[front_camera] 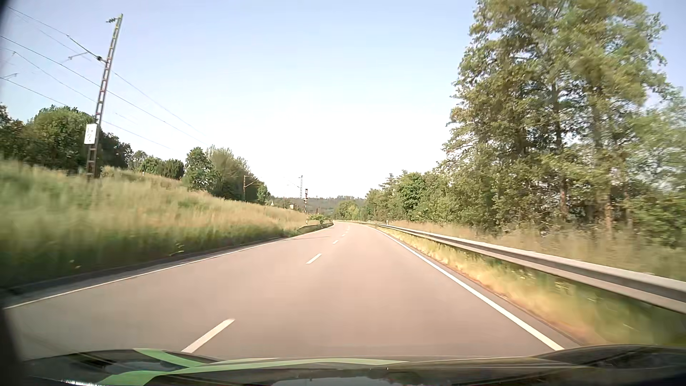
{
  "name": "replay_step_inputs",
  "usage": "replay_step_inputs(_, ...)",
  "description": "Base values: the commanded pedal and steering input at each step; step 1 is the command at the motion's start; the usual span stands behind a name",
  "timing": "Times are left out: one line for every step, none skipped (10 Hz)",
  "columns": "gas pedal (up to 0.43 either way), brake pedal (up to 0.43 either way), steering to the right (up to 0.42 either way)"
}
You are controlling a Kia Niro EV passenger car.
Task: Follow the waypoints while adhering to traffic rules and regulations
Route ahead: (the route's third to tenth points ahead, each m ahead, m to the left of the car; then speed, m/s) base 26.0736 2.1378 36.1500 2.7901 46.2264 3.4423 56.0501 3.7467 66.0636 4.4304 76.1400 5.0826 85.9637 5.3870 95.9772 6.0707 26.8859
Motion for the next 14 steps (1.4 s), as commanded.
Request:
replay_step_inputs(0.150, 0.000, -0.004)
replay_step_inputs(0.150, 0.000, -0.004)
replay_step_inputs(0.150, 0.000, -0.004)
replay_step_inputs(0.150, 0.000, -0.004)
replay_step_inputs(0.157, 0.000, -0.004)
replay_step_inputs(0.189, 0.000, -0.004)
replay_step_inputs(0.197, 0.000, -0.004)
replay_step_inputs(0.197, 0.000, -0.004)
replay_step_inputs(0.197, 0.000, -0.004)
replay_step_inputs(0.197, 0.000, -0.004)
replay_step_inputs(0.197, 0.000, -0.004)
replay_step_inputs(0.189, 0.000, -0.004)
replay_step_inputs(0.177, 0.000, -0.004)
replay_step_inputs(0.177, 0.000, -0.004)
